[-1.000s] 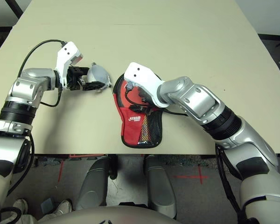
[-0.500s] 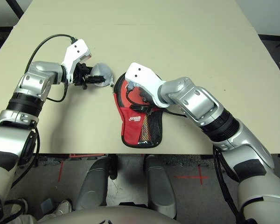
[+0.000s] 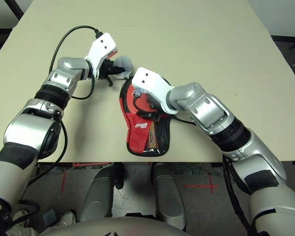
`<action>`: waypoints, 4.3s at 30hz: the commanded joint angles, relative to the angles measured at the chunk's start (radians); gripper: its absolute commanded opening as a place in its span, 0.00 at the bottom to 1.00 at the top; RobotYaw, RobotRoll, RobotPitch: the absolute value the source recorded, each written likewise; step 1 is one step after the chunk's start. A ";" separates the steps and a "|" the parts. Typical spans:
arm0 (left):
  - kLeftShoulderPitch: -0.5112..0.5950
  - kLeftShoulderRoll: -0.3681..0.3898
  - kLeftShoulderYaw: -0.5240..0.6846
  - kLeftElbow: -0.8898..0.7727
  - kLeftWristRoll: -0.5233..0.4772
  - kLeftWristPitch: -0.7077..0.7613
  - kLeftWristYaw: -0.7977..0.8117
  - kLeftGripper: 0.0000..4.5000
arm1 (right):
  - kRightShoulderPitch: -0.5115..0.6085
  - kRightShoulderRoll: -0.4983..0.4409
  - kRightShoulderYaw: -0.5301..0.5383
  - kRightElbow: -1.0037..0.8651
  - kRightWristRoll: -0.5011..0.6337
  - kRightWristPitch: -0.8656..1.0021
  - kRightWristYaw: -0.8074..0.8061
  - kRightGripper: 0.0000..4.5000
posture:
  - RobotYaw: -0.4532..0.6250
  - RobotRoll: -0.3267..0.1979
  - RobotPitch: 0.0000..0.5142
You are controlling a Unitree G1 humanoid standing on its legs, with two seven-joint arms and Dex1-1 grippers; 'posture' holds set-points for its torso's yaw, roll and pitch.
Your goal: Store the ping-pong paddle in its case and zip it.
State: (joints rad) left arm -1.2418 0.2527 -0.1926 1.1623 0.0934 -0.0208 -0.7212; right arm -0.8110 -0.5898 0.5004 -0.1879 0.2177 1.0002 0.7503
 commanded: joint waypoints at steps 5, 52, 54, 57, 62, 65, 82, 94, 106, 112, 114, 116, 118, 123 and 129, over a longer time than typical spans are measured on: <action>-0.048 -0.112 0.033 0.085 0.025 -0.128 0.138 0.09 | 0.036 0.029 0.028 0.028 -0.023 0.016 0.017 1.00 | 0.40 0.62 0.49; -0.216 -0.041 0.334 0.068 -0.169 -0.081 -0.072 1.00 | 0.089 0.061 -0.181 -0.065 0.048 0.234 -0.049 1.00 | 0.34 0.62 0.47; -0.210 -0.031 0.336 0.054 -0.178 -0.057 -0.101 1.00 | 0.093 0.055 -0.199 -0.061 0.056 0.245 -0.055 1.00 | 0.34 0.62 0.47; -0.192 -0.030 0.326 0.014 -0.193 -0.005 -0.162 1.00 | 0.083 0.047 -0.230 -0.041 0.066 0.257 -0.060 1.00 | 0.34 0.62 0.47; -0.114 -0.027 0.269 -0.156 -0.203 0.128 -0.301 1.00 | -0.016 0.003 -0.277 0.070 0.060 0.242 -0.054 1.00 | 0.34 0.62 0.47; -0.038 -0.003 0.213 -0.322 -0.217 0.274 -0.401 1.00 | -0.114 -0.030 -0.299 0.201 0.034 0.217 -0.066 1.00 | 0.33 0.62 0.46; 0.331 0.095 -0.072 -0.940 -0.226 0.640 -0.485 1.00 | -0.625 0.246 -0.322 1.174 -0.142 -0.279 -0.087 1.00 | 0.36 0.62 0.43; 0.465 0.133 -0.221 -1.051 -0.175 0.646 -0.421 1.00 | -0.721 0.346 -0.344 1.301 -0.167 -0.323 -0.011 1.00 | 0.39 0.62 0.43; 0.464 0.116 -0.252 -1.022 -0.159 0.638 -0.377 1.00 | -0.702 0.445 -0.346 1.358 -0.214 -0.376 -0.021 1.00 | 0.41 0.62 0.43; 0.458 0.109 -0.247 -1.002 -0.157 0.632 -0.363 1.00 | -0.693 0.466 -0.357 1.411 -0.245 -0.467 -0.095 1.00 | 0.42 0.62 0.43; 0.459 0.109 -0.246 -1.003 -0.158 0.634 -0.361 1.00 | -0.691 0.467 -0.361 1.426 -0.257 -0.496 -0.117 1.00 | 0.42 0.62 0.43; 0.459 0.109 -0.246 -1.004 -0.159 0.634 -0.361 1.00 | -0.689 0.468 -0.365 1.439 -0.267 -0.519 -0.133 1.00 | 0.42 0.62 0.43; 0.460 0.108 -0.245 -1.005 -0.160 0.636 -0.360 1.00 | -0.685 0.471 -0.371 1.452 -0.272 -0.524 -0.143 1.00 | 0.42 0.62 0.43; 0.460 0.108 -0.245 -1.006 -0.161 0.639 -0.358 1.00 | -0.676 0.477 -0.367 1.476 -0.292 -0.535 -0.156 1.00 | 0.42 0.62 0.43; 0.461 0.110 -0.242 -1.012 -0.163 0.643 -0.355 1.00 | -0.666 0.484 -0.382 1.496 -0.295 -0.517 -0.178 0.96 | 0.43 0.62 0.45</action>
State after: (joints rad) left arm -0.8018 0.3633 -0.4096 0.1321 -0.0791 0.6024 -1.0852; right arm -1.4962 -0.1130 0.1304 1.2910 -0.0659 0.4751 0.5804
